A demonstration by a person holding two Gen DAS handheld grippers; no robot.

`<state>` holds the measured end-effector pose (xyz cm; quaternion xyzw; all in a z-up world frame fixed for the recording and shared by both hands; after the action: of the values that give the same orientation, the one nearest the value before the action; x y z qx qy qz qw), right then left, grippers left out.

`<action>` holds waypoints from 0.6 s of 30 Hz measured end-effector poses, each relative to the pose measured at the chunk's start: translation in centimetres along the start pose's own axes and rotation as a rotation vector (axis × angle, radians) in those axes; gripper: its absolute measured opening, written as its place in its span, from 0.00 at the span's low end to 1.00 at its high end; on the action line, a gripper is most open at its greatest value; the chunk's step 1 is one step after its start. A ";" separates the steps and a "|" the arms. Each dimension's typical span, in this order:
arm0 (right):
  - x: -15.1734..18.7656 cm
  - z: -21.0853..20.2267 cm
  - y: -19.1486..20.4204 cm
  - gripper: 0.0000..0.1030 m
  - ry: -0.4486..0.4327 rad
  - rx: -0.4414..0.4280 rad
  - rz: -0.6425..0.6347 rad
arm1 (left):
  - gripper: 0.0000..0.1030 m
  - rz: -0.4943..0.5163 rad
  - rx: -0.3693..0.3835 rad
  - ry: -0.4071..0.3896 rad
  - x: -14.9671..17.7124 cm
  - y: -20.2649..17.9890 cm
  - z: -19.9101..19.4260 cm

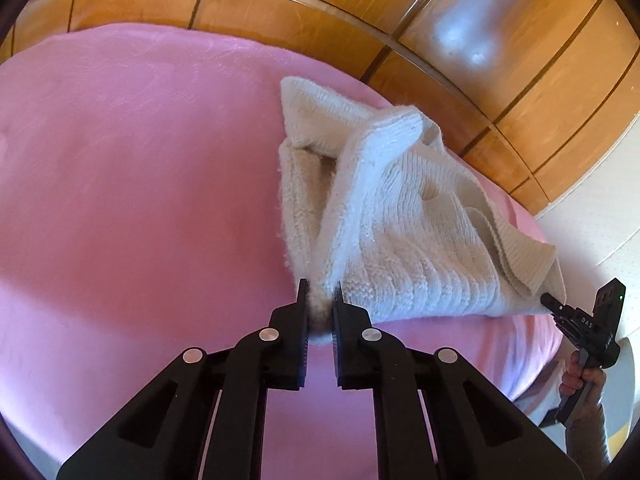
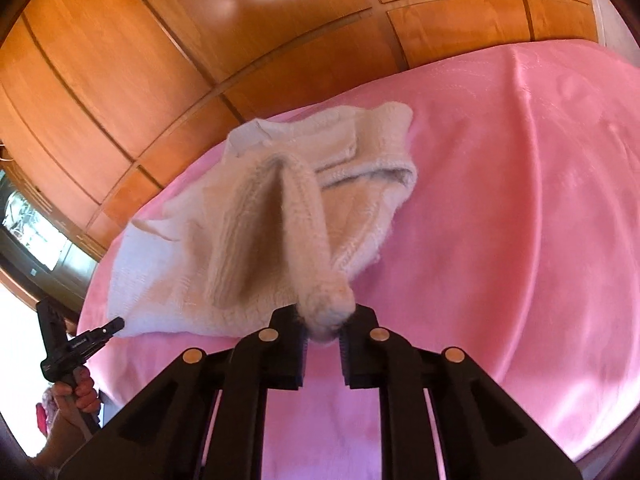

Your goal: Fold small clothes

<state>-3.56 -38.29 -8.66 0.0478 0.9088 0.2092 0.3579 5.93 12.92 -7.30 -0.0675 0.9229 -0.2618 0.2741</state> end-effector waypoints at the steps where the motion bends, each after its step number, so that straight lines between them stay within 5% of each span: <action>1: 0.6 -0.6 0.0 0.11 0.007 -0.012 0.010 | 0.08 -0.014 0.010 0.011 0.9 0.4 -0.9; 7: 5.2 -2.2 0.1 0.12 0.117 0.027 -0.005 | 0.09 -0.038 -0.020 0.058 5.2 2.1 -4.2; 9: 5.6 -2.0 0.8 0.20 0.133 0.147 -0.086 | 0.12 -0.009 -0.088 0.034 5.2 2.1 -4.5; 10: 5.4 -2.1 1.2 0.29 0.127 0.207 -0.138 | 0.20 -0.001 -0.119 0.014 4.7 2.1 -4.5; 11: 5.1 -2.2 1.8 0.45 0.108 0.269 -0.204 | 0.39 0.000 -0.124 -0.001 4.0 2.0 -4.6; 12: 4.9 -2.3 2.5 0.49 0.096 0.311 -0.266 | 0.54 -0.001 -0.126 -0.027 3.3 2.0 -4.7; 14: 4.8 -2.0 4.7 0.52 0.093 0.400 -0.460 | 0.56 0.031 -0.145 -0.088 2.1 1.2 -5.0; 18: 7.0 0.1 8.1 0.55 0.128 0.500 -0.868 | 0.56 0.183 -0.166 -0.085 0.8 -1.2 -3.5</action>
<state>-9.20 -29.29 -9.76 -0.2630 0.8874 -0.1806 0.3329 3.31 13.31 -4.55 -0.0165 0.9313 -0.1554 0.3290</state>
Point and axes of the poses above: each gripper's, at about its wrist camera, not at the fingertips, and z roughly the way its jaws point, y to its left, x to its underside, the point moved 1 cm from there along z, roughly the way its jaws point, and after that the axes turned 6 degrees about -z, right-handed, at the moved point
